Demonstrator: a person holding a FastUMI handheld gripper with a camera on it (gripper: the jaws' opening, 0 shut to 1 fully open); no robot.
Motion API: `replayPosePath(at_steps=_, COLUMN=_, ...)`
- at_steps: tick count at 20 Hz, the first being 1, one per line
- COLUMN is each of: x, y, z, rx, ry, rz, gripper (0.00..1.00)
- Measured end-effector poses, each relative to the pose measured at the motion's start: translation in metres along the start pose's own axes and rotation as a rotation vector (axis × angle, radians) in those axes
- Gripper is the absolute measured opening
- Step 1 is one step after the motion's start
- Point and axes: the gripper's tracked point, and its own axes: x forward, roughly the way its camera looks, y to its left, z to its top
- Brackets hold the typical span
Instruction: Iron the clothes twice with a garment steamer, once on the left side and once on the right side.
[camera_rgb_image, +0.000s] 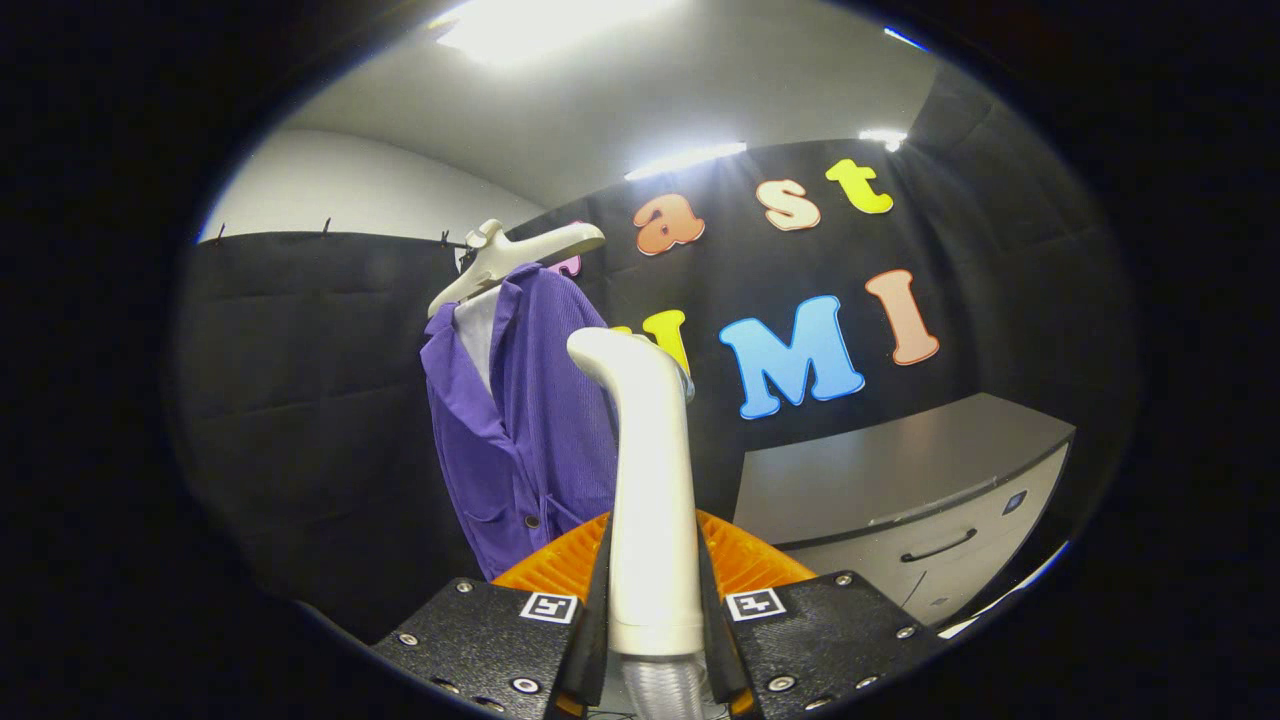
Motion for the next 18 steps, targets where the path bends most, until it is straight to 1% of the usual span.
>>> replayPosePath(at_steps=3, x=0.018, y=0.011, z=0.031, rx=0.005, ry=-0.044, rz=0.031, gripper=0.39)
replayPosePath(at_steps=5, x=0.035, y=0.020, z=0.052, rx=0.032, ry=-0.078, rz=0.052, gripper=0.39)
replayPosePath(at_steps=8, x=0.049, y=0.034, z=0.070, rx=0.055, ry=-0.111, rz=0.077, gripper=0.39)
replayPosePath(at_steps=13, x=0.074, y=0.057, z=0.064, rx=0.055, ry=-0.097, rz=0.113, gripper=0.39)
replayPosePath(at_steps=18, x=0.099, y=0.091, z=0.052, rx=0.059, ry=-0.075, rz=0.179, gripper=0.39)
